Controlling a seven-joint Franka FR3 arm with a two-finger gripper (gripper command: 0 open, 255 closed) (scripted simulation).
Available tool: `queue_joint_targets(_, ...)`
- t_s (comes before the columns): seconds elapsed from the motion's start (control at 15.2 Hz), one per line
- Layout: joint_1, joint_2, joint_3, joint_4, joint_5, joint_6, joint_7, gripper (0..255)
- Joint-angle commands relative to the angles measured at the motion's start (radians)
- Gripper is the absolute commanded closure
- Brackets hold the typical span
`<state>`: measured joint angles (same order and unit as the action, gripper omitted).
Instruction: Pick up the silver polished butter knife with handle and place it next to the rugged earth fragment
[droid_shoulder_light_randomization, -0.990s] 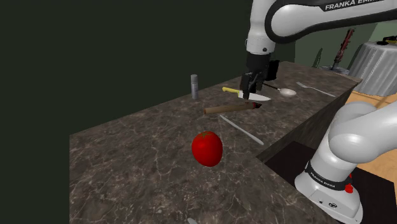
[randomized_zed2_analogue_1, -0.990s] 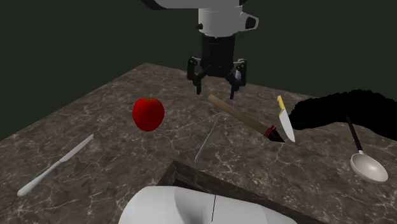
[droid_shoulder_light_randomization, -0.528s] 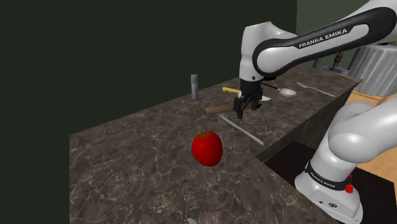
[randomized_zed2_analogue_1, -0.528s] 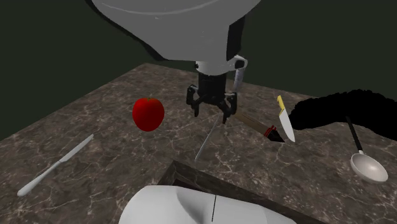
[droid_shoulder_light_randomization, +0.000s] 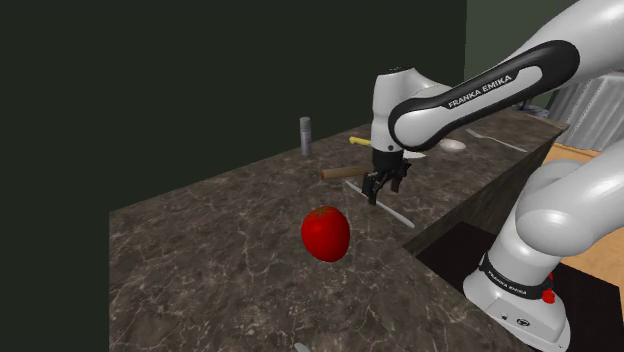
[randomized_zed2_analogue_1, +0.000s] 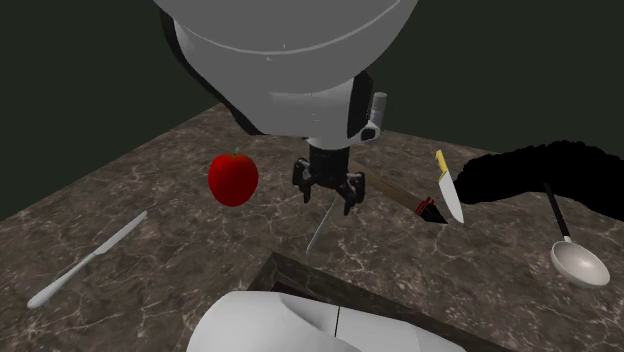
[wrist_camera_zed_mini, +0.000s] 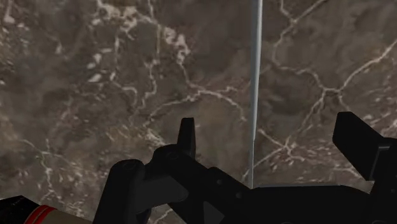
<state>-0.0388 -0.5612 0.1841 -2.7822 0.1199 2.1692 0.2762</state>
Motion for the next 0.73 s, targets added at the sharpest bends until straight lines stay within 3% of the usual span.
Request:
queue_joint_targets(0.0,0.0,0.019,0.003,-0.021,0.002,0.041,-0.001,0)
queue_joint_targets(0.59,0.0,0.024,0.004,-0.026,0.002,0.051,-0.001,0)
queue_joint_targets(0.66,0.0,0.024,0.004,-0.026,0.002,0.051,-0.001,255)
